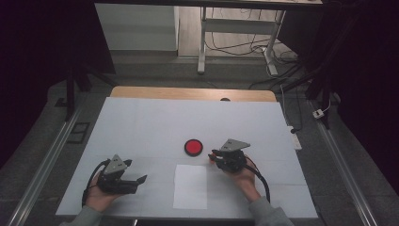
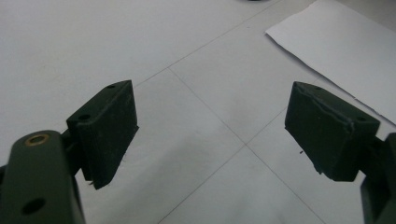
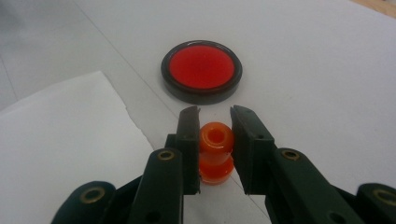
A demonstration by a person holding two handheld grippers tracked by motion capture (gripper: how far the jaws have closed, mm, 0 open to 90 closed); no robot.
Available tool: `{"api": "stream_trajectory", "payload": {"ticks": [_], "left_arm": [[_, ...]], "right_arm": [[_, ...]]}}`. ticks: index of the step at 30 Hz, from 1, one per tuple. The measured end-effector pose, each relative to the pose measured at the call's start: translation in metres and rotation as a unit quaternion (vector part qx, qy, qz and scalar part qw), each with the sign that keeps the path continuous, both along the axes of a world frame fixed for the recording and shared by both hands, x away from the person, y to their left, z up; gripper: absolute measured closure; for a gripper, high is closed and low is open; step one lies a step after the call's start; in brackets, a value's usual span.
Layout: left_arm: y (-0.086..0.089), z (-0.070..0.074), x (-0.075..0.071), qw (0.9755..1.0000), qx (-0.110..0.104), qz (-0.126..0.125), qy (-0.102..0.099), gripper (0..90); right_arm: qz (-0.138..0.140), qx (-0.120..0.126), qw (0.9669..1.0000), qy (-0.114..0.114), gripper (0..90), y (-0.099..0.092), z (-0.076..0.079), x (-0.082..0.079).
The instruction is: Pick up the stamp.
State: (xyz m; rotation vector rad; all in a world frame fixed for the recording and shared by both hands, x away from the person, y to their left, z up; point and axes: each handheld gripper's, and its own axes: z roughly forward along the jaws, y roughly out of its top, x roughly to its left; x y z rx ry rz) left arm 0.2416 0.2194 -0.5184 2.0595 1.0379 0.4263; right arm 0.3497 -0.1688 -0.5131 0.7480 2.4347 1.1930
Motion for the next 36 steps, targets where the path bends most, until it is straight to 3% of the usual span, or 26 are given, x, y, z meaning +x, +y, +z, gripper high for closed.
{"api": "stream_trajectory", "payload": {"ticks": [11,16,36], "left_arm": [[0.000,0.000,0.001,1.0000,-0.002,0.000,0.000,17.4],[0.000,0.000,0.001,1.0000,-0.002,0.001,0.000,17.4],[0.002,0.000,0.002,1.0000,-0.002,0.005,0.000,17.5]], "right_arm": [[-0.007,0.024,0.9996,-0.012,72.0,-0.006,0.009,-0.002],[-0.008,0.046,0.9989,-0.008,72.0,-0.010,0.014,-0.002],[-0.006,0.071,0.9973,-0.019,72.0,-0.015,0.028,-0.008]]}}
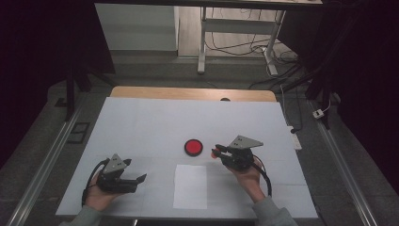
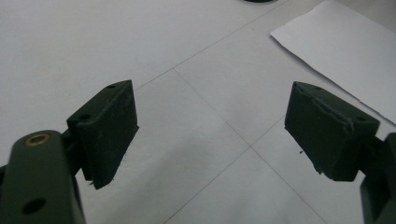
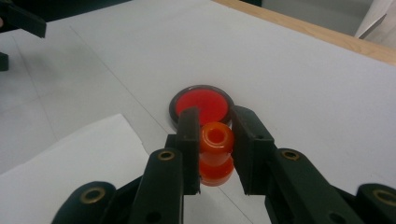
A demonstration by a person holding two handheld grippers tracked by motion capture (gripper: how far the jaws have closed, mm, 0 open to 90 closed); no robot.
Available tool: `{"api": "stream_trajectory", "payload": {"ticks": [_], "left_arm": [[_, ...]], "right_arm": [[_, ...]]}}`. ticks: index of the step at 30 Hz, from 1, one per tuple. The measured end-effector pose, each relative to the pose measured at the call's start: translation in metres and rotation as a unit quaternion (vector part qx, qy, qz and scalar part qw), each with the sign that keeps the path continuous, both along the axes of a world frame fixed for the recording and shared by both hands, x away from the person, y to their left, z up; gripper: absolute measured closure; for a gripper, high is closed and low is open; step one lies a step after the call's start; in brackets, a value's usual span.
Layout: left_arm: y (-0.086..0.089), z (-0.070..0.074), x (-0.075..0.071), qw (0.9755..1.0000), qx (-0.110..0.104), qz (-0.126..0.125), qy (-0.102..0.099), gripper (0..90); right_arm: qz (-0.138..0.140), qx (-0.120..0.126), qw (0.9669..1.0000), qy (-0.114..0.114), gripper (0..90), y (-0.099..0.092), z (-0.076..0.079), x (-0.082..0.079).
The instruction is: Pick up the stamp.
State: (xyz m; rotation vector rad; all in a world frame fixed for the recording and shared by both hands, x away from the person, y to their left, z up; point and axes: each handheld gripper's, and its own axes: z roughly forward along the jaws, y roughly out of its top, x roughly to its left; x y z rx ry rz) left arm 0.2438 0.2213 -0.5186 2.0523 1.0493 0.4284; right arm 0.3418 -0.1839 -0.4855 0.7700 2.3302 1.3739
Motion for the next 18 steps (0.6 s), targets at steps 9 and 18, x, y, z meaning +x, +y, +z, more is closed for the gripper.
{"api": "stream_trajectory", "payload": {"ticks": [9,18], "left_arm": [[0.002,-0.001,0.003,1.0000,-0.008,0.001,-0.001,17.6],[0.000,-0.001,0.004,0.9999,-0.010,-0.003,-0.002,17.6]], "right_arm": [[0.015,0.016,0.9998,-0.003,72.0,0.003,0.007,-0.005],[0.022,0.019,0.9995,-0.006,72.0,0.004,0.011,-0.011]]}}
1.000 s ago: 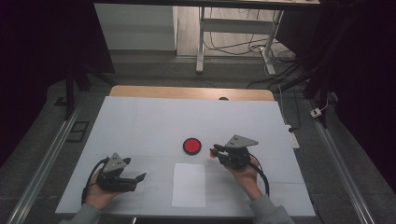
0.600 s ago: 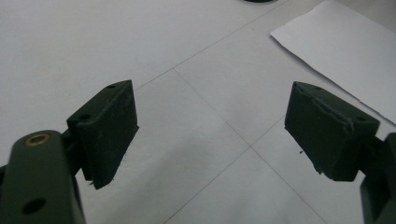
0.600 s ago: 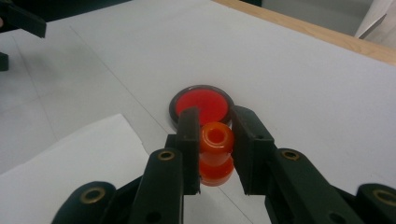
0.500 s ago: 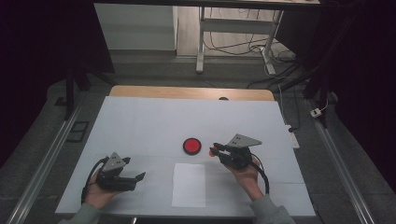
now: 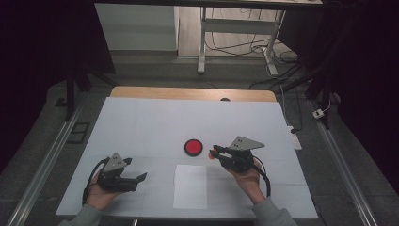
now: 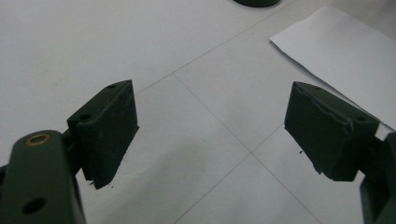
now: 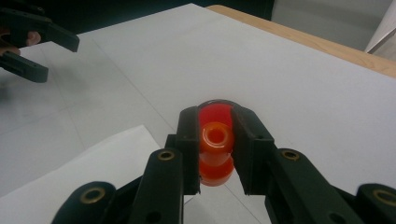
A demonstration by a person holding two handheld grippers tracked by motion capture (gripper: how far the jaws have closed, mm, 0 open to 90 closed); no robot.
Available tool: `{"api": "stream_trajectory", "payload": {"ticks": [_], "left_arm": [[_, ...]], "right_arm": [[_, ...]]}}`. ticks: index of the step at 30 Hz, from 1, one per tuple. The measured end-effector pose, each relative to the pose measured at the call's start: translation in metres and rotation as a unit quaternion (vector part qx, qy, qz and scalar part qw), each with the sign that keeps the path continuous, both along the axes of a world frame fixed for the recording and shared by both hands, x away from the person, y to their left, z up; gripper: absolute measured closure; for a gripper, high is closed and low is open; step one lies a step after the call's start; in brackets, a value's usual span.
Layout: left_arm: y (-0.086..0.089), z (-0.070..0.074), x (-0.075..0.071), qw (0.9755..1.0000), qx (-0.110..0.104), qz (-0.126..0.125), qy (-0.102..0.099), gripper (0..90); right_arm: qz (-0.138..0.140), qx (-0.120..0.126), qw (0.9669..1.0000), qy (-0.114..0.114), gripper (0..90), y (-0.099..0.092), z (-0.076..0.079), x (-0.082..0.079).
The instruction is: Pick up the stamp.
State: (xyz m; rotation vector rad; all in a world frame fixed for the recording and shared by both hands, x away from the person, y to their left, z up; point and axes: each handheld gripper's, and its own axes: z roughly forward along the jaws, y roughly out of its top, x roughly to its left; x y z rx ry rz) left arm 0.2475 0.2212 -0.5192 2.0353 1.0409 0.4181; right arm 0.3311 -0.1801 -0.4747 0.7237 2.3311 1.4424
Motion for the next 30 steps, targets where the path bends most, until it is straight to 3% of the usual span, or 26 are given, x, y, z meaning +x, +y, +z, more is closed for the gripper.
{"api": "stream_trajectory", "payload": {"ticks": [17,30], "left_arm": [[-0.002,0.002,0.002,0.9999,-0.008,-0.005,-0.003,17.6],[-0.002,0.002,0.003,1.0000,-0.005,-0.005,-0.003,17.6]], "right_arm": [[0.028,0.045,0.9985,0.010,72.0,0.002,0.012,-0.021],[0.051,0.036,0.9980,0.004,72.0,0.015,0.013,-0.032]]}}
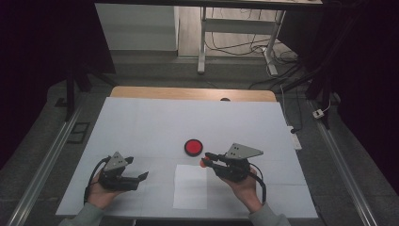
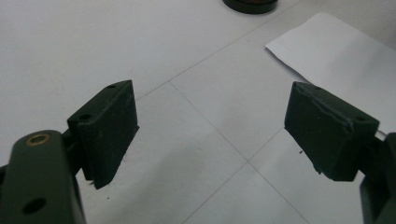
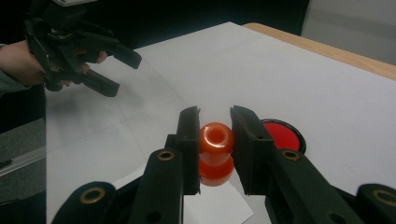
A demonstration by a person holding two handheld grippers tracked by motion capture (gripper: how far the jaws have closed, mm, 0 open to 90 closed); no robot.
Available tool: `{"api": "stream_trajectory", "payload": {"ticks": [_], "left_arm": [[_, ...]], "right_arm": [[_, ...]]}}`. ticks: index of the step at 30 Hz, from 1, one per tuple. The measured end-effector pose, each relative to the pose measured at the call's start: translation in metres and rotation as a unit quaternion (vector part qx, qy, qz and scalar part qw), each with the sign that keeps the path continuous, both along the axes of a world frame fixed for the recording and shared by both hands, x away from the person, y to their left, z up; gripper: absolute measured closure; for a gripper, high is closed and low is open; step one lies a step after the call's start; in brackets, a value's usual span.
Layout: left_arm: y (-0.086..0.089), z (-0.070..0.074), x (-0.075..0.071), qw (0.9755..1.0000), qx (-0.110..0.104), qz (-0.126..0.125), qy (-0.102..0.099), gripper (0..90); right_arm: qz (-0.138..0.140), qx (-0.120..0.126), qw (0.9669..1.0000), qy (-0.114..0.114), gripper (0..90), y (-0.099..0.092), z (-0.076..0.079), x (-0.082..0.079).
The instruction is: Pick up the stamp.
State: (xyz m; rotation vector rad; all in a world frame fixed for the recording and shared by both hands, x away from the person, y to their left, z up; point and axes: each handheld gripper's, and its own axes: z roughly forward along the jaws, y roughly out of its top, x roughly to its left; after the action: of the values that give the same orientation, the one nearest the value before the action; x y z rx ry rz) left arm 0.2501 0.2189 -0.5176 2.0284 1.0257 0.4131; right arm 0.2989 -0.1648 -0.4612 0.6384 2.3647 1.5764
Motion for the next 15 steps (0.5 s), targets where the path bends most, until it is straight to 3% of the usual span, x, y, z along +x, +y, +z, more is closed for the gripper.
{"api": "stream_trajectory", "payload": {"ticks": [15], "left_arm": [[-0.001,0.000,0.000,1.0000,0.003,-0.001,-0.001,17.8]], "right_arm": [[0.021,-0.006,0.9998,0.001,72.0,0.011,-0.004,-0.012]]}}
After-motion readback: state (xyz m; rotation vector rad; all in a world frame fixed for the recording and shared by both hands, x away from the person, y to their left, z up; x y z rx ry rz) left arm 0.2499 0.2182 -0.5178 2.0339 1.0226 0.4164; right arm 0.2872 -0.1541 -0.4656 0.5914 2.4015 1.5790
